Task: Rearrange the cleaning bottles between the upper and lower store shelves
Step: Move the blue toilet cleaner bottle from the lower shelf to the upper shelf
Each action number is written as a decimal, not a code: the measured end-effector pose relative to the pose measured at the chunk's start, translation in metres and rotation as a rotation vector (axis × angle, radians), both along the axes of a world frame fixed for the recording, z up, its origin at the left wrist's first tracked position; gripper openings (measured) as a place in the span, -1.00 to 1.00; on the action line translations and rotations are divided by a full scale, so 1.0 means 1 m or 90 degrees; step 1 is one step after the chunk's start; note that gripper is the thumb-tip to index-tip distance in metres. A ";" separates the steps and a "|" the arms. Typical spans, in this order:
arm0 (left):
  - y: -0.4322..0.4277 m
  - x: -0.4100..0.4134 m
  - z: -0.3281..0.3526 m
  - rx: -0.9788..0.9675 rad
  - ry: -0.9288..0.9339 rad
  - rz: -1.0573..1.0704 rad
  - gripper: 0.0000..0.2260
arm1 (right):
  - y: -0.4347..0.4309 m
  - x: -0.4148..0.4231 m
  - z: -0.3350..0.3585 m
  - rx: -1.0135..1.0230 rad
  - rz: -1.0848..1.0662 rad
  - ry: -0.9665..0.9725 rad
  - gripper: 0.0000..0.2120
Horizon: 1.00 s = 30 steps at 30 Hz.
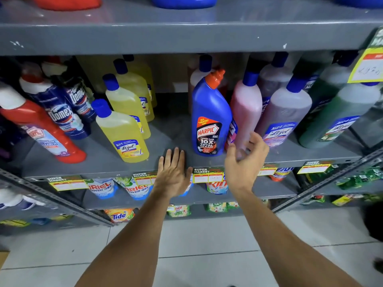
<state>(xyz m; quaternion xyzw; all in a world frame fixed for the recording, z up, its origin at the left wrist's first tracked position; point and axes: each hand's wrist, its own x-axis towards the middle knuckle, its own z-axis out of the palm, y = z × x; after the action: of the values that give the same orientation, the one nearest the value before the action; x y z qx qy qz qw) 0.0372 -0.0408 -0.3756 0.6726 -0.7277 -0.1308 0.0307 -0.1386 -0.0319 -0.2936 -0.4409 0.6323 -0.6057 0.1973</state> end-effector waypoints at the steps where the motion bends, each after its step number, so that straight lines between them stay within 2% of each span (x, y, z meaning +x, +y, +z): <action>1: 0.001 0.000 0.000 -0.002 -0.001 -0.002 -0.40 | 0.001 0.007 0.014 -0.047 0.021 0.018 -0.50; 3: 0.000 0.003 0.000 0.002 -0.004 -0.002 -0.40 | -0.008 0.016 0.036 -0.091 0.097 0.103 -0.44; 7: 0.000 0.017 0.000 0.003 -0.015 0.002 -0.39 | -0.040 0.015 0.055 0.011 0.264 0.228 -0.18; 11: 0.000 0.022 -0.002 -0.006 -0.014 -0.026 -0.40 | -0.059 0.010 0.056 0.087 0.271 0.313 -0.08; 16: 0.000 0.023 -0.004 -0.013 -0.007 -0.023 -0.39 | -0.063 0.009 0.056 0.099 0.241 0.356 -0.17; 25: -0.002 0.023 -0.005 0.006 -0.008 -0.007 -0.39 | -0.038 0.003 0.046 0.117 0.265 0.187 -0.30; 28: -0.002 0.016 0.006 0.056 0.037 0.031 -0.37 | -0.026 -0.012 0.053 0.102 0.268 0.193 -0.35; 30: 0.001 0.010 0.018 0.006 0.077 0.046 -0.35 | -0.016 -0.022 0.062 0.090 0.276 0.200 -0.34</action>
<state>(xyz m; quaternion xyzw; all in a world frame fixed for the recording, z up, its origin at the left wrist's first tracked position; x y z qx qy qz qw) 0.0475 -0.0397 -0.3573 0.6895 -0.6990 -0.1738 0.0763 -0.1605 -0.0481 -0.2314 -0.6398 0.5867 -0.4276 0.2520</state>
